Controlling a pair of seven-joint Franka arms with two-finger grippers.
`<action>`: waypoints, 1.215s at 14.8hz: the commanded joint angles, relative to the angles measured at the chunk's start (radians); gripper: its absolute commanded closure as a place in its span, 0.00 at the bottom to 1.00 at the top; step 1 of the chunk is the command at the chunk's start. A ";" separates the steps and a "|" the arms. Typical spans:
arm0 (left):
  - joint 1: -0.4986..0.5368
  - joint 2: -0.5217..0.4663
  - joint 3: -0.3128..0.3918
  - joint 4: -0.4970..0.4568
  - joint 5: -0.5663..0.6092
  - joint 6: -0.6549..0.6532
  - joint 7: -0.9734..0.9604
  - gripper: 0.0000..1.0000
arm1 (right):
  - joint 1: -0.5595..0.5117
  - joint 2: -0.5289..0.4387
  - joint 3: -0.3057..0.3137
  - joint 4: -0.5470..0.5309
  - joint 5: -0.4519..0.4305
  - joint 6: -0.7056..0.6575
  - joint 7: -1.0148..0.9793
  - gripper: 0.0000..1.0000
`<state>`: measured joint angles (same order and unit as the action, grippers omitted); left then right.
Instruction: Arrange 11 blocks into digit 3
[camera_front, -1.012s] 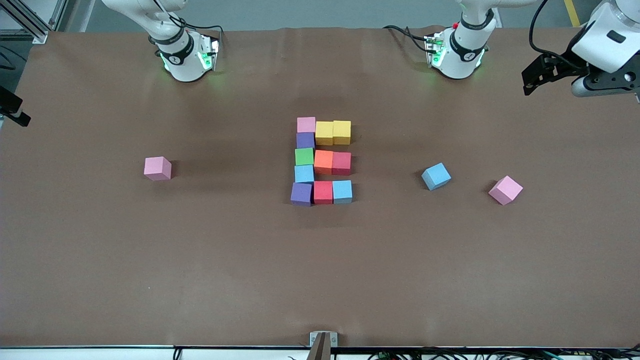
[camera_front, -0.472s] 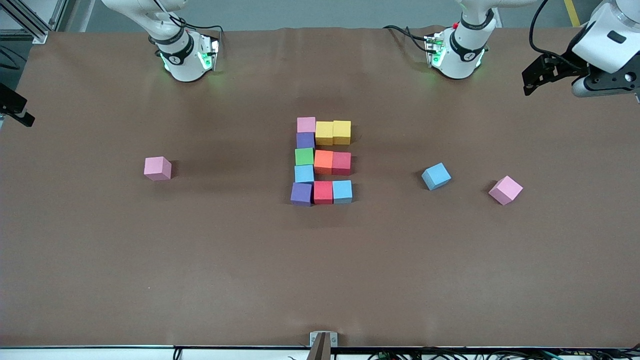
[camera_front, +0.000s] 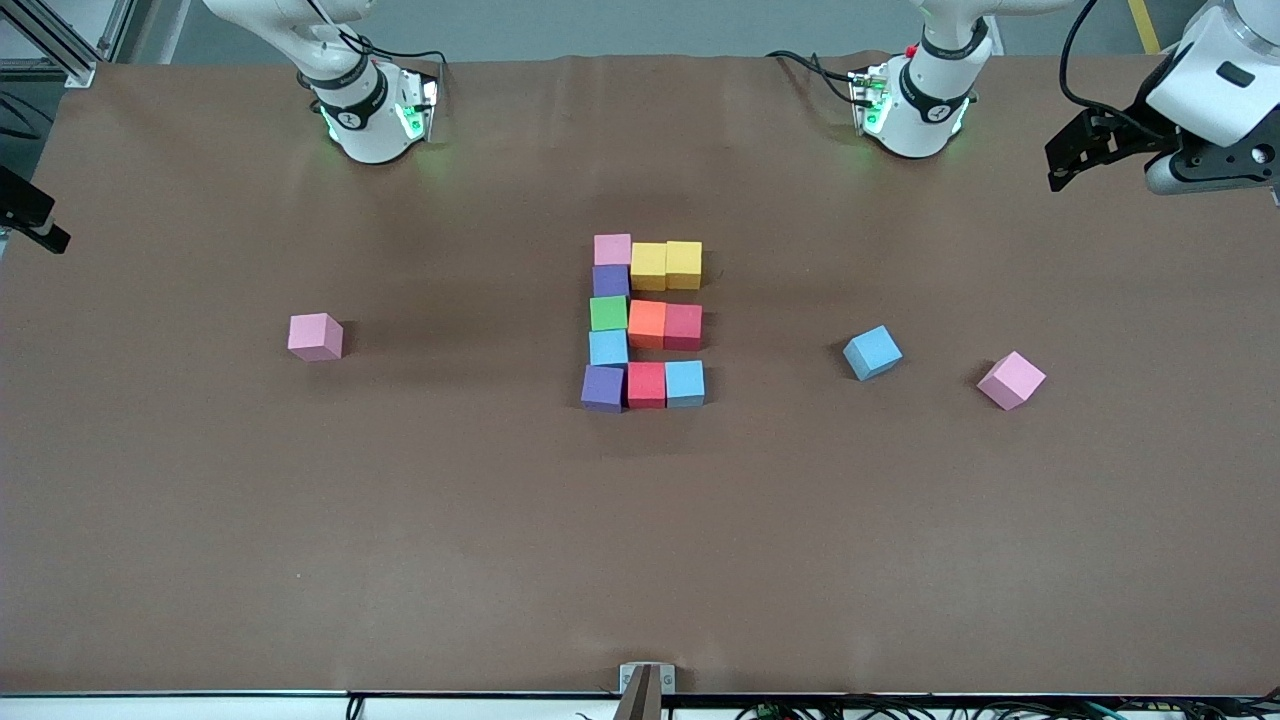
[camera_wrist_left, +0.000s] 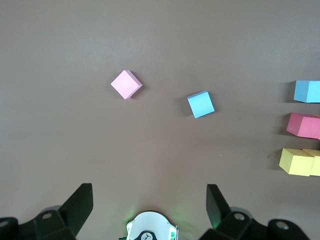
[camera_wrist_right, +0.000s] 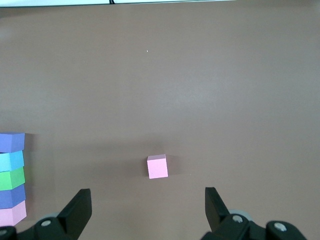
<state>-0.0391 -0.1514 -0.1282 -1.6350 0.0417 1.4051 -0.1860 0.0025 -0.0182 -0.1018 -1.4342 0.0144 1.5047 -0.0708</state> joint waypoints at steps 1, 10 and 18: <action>0.007 -0.016 0.002 -0.008 -0.013 0.009 0.014 0.00 | 0.008 0.001 -0.003 0.005 -0.014 -0.007 -0.007 0.00; 0.007 -0.013 0.004 -0.005 -0.013 0.009 0.016 0.00 | 0.010 0.001 -0.003 -0.003 -0.014 -0.020 -0.007 0.00; 0.007 -0.010 0.004 -0.003 -0.013 0.012 0.016 0.00 | 0.014 0.001 -0.003 -0.003 -0.014 -0.040 -0.007 0.00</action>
<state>-0.0389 -0.1514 -0.1253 -1.6350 0.0417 1.4093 -0.1838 0.0065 -0.0147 -0.1014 -1.4350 0.0144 1.4700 -0.0711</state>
